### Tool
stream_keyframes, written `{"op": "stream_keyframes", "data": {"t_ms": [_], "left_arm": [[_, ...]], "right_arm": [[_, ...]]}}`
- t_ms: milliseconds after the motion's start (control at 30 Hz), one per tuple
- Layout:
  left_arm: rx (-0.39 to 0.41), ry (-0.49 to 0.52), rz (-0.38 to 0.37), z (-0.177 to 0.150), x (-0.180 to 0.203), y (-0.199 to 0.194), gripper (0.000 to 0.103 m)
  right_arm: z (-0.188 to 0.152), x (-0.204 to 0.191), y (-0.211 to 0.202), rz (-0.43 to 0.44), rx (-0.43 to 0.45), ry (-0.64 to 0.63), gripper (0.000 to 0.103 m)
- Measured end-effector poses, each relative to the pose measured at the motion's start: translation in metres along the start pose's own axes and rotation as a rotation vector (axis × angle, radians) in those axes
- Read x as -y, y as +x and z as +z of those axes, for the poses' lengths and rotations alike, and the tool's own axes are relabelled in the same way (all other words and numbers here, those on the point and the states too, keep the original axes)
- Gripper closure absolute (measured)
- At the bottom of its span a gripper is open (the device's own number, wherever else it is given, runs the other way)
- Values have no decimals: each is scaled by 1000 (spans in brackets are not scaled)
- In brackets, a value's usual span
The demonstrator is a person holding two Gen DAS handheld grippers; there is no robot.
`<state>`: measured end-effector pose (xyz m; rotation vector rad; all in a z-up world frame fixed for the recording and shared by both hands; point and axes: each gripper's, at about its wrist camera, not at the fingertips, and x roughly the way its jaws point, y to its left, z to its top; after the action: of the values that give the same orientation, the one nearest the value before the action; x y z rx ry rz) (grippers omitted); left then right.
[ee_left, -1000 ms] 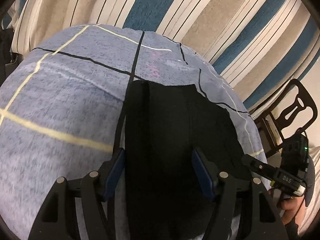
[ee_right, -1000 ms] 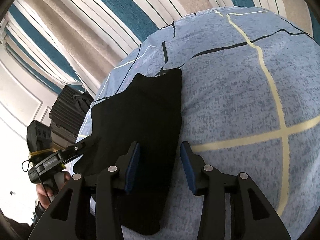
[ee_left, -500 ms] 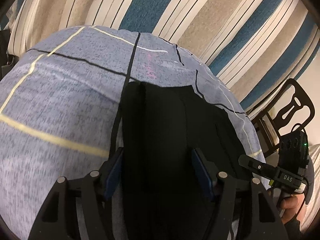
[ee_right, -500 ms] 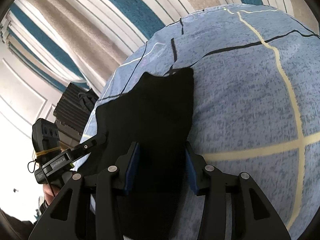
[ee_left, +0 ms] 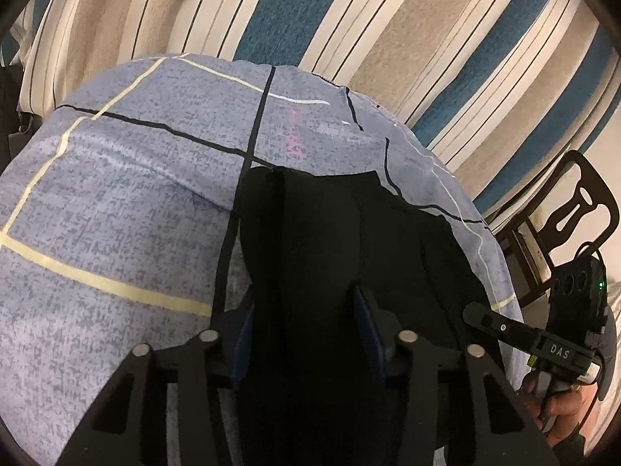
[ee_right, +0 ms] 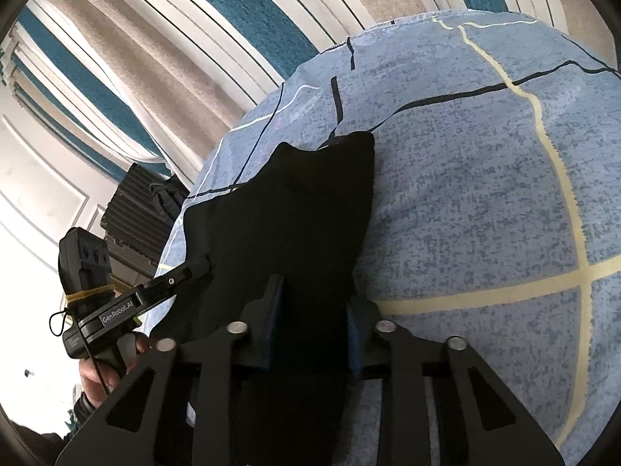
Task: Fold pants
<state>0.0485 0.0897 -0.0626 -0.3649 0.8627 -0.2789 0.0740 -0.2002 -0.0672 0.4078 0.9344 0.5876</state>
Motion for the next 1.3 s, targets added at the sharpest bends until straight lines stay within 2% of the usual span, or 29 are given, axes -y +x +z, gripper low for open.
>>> {"op": "stream_keyframes", "data": {"t_ms": [167, 367, 667, 1067, 1300], "left_arm": [[10, 37, 24, 5, 11, -9, 69], [29, 90, 18, 10, 23, -23, 78], [53, 105, 4, 15, 23, -39, 79], [70, 102, 73, 57, -11, -27, 80], [82, 79, 69, 85, -29, -18, 80]], "right_arm": [[2, -11, -7, -16, 14, -31, 85], [5, -26, -16, -13, 36, -66, 86], [9, -52, -25, 11, 59, -123, 87], [42, -66, 31, 54, 35, -132, 87], [70, -81, 57, 53, 31, -159, 87]]}}
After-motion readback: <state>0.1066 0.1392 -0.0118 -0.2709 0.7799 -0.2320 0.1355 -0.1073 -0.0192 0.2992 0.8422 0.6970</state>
